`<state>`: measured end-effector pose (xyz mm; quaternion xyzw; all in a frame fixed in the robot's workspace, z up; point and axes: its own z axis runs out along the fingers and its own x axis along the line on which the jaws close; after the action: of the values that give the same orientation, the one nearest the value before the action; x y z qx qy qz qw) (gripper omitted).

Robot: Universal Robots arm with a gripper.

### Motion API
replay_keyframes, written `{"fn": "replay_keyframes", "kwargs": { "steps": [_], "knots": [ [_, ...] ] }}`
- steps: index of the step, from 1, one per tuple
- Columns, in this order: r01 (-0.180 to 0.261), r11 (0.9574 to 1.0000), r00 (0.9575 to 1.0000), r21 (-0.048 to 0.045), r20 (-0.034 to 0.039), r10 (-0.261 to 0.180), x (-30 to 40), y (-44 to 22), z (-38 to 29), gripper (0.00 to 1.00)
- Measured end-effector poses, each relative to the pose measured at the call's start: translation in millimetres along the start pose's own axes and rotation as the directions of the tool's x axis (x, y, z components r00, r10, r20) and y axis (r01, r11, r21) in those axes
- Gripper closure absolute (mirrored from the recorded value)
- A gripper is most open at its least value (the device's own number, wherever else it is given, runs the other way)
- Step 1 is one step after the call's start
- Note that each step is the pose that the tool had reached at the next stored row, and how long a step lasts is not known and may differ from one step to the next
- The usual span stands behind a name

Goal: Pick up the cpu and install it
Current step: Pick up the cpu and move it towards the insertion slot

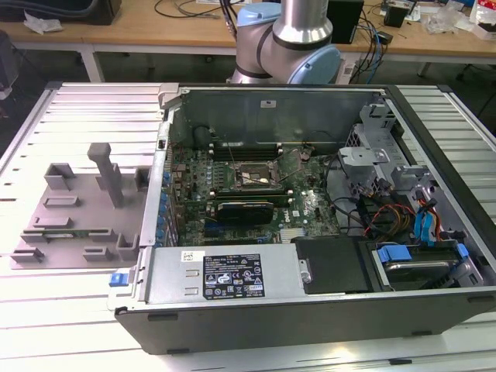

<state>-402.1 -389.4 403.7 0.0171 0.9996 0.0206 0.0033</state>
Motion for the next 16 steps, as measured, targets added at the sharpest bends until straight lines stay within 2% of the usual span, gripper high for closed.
{"fn": "replay_keyframes", "kwargs": {
  "steps": [7, 12, 16],
  "knots": [
    [0.000, 1.0000, 1.0000, 0.0001, -0.0001, 0.000, -0.1, 0.5, -12.0, 0.45],
    [0.000, 1.0000, 1.0000, 0.0001, -0.0001, 0.000, -0.3, 0.7, -13.3, 0.45],
    [0.000, 1.0000, 1.0000, 0.0001, -0.0010, 0.000, -10.9, 1.0, -13.1, 0.45]
  ]
}}
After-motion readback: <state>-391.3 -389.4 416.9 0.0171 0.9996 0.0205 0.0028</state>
